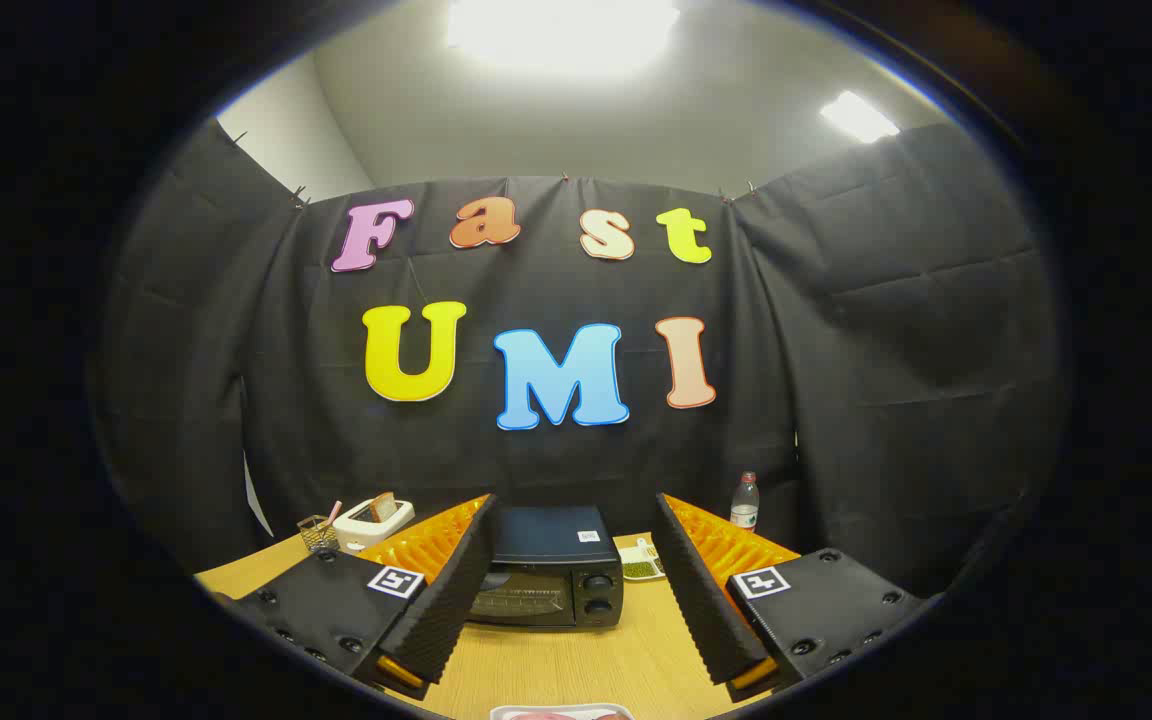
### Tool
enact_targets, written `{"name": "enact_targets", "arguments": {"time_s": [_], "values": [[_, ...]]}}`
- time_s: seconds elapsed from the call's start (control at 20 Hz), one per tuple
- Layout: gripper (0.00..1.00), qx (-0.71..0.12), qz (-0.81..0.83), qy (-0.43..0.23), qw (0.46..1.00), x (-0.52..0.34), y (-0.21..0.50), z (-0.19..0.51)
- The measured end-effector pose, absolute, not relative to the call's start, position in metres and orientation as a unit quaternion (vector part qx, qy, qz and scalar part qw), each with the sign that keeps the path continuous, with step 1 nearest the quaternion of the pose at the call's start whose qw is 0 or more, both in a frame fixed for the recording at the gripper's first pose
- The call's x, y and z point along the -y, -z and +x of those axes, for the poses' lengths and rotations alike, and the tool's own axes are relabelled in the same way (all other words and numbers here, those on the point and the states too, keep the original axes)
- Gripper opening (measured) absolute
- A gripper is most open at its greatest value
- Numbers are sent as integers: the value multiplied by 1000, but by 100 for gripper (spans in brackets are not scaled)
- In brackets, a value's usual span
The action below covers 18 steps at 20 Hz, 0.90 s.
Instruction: Open the toaster oven, put the food inside, and close the toaster oven door.
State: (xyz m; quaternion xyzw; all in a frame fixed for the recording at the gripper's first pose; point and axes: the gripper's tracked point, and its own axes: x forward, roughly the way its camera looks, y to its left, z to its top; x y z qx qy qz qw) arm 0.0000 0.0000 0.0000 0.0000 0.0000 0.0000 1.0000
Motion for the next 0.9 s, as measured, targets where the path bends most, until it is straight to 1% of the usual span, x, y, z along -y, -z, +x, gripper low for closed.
{"name": "enact_targets", "arguments": {"time_s": [0.5, 0.9], "values": [[96, -21, 0, -8, 1000, -2, 17, 0], [96, -13, 6, -10, 1000, -9, 12, 3]]}}
